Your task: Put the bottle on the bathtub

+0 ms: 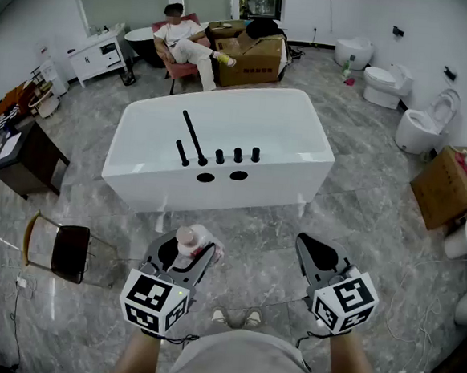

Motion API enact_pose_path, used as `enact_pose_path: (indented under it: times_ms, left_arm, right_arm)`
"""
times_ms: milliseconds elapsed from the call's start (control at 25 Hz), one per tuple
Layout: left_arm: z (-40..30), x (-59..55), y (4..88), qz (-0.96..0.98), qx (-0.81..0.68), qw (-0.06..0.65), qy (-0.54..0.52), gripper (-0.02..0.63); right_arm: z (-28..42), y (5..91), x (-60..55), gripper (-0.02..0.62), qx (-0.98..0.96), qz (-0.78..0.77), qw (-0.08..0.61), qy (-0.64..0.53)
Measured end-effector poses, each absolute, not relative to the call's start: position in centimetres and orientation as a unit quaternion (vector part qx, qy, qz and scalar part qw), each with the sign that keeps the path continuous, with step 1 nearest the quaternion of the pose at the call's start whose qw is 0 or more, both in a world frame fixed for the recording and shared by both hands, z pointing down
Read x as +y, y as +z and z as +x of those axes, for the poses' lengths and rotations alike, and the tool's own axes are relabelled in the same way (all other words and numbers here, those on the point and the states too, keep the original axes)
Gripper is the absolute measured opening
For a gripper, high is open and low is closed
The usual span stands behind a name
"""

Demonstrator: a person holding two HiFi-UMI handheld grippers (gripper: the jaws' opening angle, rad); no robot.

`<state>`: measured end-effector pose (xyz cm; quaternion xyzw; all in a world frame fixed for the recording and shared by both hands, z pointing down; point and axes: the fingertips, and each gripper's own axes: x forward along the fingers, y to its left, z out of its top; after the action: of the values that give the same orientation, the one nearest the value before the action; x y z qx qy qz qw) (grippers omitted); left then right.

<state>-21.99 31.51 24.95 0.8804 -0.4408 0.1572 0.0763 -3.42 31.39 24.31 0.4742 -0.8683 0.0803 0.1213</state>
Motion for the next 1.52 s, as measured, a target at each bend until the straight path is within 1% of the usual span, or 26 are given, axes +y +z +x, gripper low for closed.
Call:
enact_pose_path:
  times_ms: [440, 800, 1000, 1200, 1520]
  left_arm:
    - [-19.9, 30.5, 25.3, 0.878, -0.444, 0.073, 0.165, 0.227]
    - [-15.5, 28.9, 25.2, 0.880, -0.445, 0.067, 0.151, 0.227]
    - [-13.7, 27.7, 25.6, 0.889, -0.429, 0.076, 0.140, 0.227]
    - [-11.8, 25.4, 26.9, 0.893, -0.422, 0.060, 0.147, 0.227]
    - [-10.9, 17.8, 28.8, 0.892, -0.420, 0.070, 0.155, 0.227]
  right_arm:
    - [-1.2, 24.3, 30.1, 0.029, -0.869, 0.477, 0.114, 0.073]
    - [3.2, 25.4, 30.3, 0.029, -0.864, 0.483, 0.114, 0.085]
    - [4.6, 25.8, 29.6, 0.029, -0.858, 0.493, 0.121, 0.083]
    - [5.7, 27.2, 27.5, 0.029, -0.853, 0.499, 0.128, 0.082]
    - [6.3, 29.1, 19.9, 0.029, -0.851, 0.496, 0.143, 0.092]
